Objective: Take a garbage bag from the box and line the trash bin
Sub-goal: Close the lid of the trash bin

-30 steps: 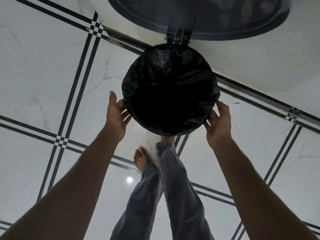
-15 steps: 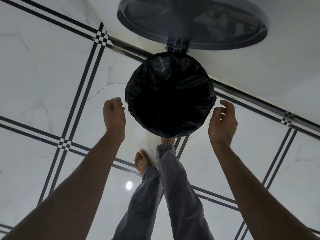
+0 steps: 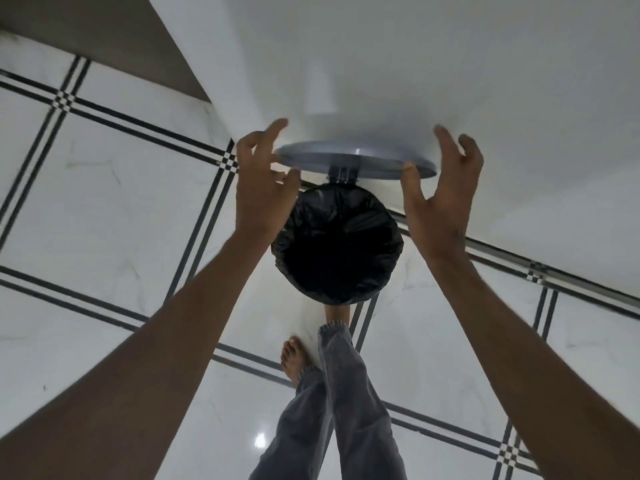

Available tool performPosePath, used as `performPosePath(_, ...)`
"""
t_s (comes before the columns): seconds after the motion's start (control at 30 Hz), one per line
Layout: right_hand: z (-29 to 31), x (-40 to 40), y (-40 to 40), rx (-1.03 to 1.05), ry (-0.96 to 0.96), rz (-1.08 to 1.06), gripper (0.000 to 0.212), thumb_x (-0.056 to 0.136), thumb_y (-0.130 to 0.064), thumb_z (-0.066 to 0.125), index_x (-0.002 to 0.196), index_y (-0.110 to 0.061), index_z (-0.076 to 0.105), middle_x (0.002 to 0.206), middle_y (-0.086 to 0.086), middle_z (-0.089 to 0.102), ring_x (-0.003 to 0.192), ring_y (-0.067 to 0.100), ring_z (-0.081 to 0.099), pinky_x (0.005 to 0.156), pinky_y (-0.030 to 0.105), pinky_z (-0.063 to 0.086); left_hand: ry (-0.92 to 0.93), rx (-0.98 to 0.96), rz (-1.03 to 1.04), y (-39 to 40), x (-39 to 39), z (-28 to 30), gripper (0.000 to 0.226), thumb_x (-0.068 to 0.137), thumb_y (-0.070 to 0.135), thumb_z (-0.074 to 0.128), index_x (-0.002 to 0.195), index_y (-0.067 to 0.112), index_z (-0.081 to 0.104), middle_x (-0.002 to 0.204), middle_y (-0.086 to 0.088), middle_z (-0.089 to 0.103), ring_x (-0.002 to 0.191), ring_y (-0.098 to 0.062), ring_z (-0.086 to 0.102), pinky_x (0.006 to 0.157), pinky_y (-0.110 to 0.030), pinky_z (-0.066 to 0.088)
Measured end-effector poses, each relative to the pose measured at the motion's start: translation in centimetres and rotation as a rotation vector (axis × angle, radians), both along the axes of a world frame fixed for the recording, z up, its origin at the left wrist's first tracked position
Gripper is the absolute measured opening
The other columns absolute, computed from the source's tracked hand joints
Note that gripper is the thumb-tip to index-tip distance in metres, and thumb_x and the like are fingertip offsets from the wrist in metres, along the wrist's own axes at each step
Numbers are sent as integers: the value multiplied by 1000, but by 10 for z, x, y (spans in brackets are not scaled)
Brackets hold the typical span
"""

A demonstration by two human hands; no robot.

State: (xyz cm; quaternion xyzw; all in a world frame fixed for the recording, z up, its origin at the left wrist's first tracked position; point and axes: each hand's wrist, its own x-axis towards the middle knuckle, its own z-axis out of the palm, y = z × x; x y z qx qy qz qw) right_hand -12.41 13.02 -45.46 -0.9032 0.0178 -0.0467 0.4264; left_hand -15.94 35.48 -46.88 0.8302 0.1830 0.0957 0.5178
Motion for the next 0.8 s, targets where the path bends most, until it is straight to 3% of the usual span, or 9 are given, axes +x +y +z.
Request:
performPosePath(0.07, 4, 8, 0, -52, 84, 61, 59, 91, -42, 58, 146, -26, 45, 152, 7, 32, 132, 8, 38, 103, 3, 25, 24, 98, -101, 0, 7, 6, 58, 82, 1, 62, 134, 27, 55, 132, -7, 40, 101, -8, 57, 73, -13, 54)
performPosePath(0.17, -1, 12, 0, -139, 193, 235, 61, 90, -54, 51, 146, -29, 44, 151, 6, 38, 138, 15, 39, 114, 32, 34, 51, 109, -88, 0, 6, 8, 41, 86, 15, 62, 126, 26, 64, 133, -7, 45, 103, 0, 53, 79, -18, 54)
performPosePath(0.23, -5, 11, -1, -171, 189, 310, 60, 91, -56, 46, 144, -26, 47, 144, 3, 48, 136, 18, 41, 114, 38, 36, 58, 127, -92, 2, 1, 5, 32, 91, 29, 60, 122, 28, 67, 130, -5, 53, 108, -2, 53, 83, -20, 54)
performPosePath(0.37, -4, 8, -6, -162, 156, 361, 55, 94, -53, 50, 139, -21, 53, 133, -3, 57, 126, 16, 48, 107, 32, 40, 77, 142, -140, 10, -8, -3, 35, 91, 43, 58, 124, 32, 65, 121, -2, 60, 104, 6, 48, 84, -30, 56)
performPosePath(0.47, -2, 5, -11, -157, 188, 400, 54, 94, -49, 57, 140, -21, 51, 132, -4, 55, 124, 14, 48, 101, 25, 38, 80, 88, -104, 8, -10, -4, 32, 89, 39, 62, 120, 30, 67, 119, -2, 57, 96, 3, 54, 83, -33, 58)
performPosePath(0.6, -4, 6, -16, -139, 181, 341, 47, 95, -48, 56, 135, -23, 59, 131, -5, 61, 122, 11, 54, 105, 32, 44, 61, 16, -98, 2, -8, -2, 18, 87, 30, 68, 103, 23, 70, 106, 10, 55, 92, -8, 60, 83, -26, 56)
performPosePath(0.7, 0, 5, -17, -80, 228, 342, 45, 92, -45, 62, 132, -23, 61, 129, -6, 61, 120, 8, 55, 104, 25, 43, 118, -66, -65, 0, -4, 4, 7, 86, 33, 69, 83, 27, 67, 87, 21, 59, 88, -7, 62, 80, -19, 52)
performPosePath(0.8, 6, 1, -13, 20, 337, 373, 38, 95, -32, 63, 129, -17, 62, 125, -7, 58, 119, 11, 53, 103, 19, 39, 173, -181, 31, 0, -5, 4, 18, 83, 34, 72, 68, 29, 64, 74, 16, 64, 80, -7, 62, 78, -23, 50)
